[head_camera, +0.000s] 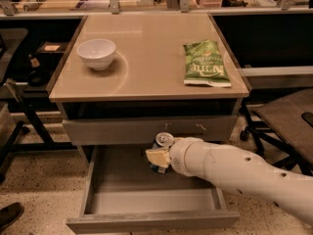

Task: Place pepsi can into middle drawer

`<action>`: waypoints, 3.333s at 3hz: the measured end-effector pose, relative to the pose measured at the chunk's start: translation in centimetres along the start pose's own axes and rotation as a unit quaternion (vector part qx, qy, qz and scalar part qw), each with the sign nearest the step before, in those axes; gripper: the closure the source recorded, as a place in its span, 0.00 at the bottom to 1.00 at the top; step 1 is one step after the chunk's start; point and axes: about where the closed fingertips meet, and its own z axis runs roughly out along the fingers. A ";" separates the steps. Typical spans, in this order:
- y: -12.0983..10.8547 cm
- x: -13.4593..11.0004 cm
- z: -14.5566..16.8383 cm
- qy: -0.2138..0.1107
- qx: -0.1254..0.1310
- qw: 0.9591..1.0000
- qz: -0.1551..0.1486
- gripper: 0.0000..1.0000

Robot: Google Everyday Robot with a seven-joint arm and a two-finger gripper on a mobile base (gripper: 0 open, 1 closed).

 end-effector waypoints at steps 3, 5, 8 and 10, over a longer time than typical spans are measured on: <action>0.1 8.1 8.9 0.014 -0.007 0.999 0.036 1.00; -2.1 9.6 15.0 -0.024 0.023 0.999 0.043 1.00; -4.9 14.4 17.3 -0.043 0.096 0.991 0.076 1.00; -7.2 20.0 18.4 -0.033 0.130 0.986 0.095 1.00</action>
Offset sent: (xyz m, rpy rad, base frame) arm 0.0329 0.0352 -0.1434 0.0743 -0.0182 -0.0945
